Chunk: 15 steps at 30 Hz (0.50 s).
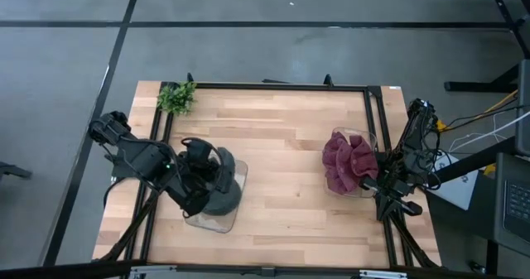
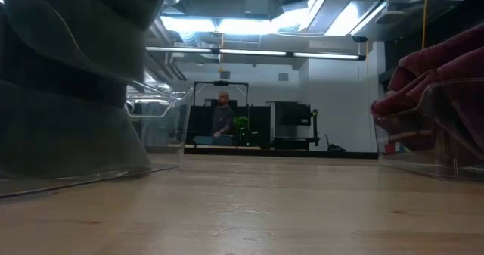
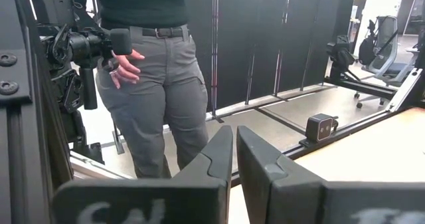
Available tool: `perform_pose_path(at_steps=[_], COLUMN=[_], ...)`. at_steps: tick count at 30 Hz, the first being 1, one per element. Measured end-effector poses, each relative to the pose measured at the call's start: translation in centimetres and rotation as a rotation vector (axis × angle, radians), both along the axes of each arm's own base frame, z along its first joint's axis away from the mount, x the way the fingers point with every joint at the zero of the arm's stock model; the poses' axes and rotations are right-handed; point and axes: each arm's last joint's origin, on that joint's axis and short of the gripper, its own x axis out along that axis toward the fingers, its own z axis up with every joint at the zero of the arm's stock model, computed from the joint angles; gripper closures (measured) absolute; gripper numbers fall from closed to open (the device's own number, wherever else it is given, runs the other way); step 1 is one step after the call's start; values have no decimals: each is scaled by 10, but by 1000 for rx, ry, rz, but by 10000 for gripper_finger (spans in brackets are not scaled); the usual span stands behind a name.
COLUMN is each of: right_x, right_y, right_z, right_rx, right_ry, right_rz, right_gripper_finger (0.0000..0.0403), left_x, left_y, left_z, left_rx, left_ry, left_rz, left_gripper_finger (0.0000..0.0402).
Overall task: Pick & Place hat
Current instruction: Put the black cap into the left transparent bin
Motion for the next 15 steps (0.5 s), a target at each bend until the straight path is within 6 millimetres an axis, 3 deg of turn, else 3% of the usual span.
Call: perform_pose_path(at_steps=[5,15], right_x=[0,0], right_y=[0,0], right_z=[0,0], right_rx=[0,0], right_ry=[0,0], right_rz=[0,0], right_gripper_finger=[379,379], left_x=[-2,24], left_y=[3,-17], left_z=[2,-28], left_rx=[-16,-17], left_ry=[1,134], left_rz=[0,-34], left_gripper_finger=[398,398])
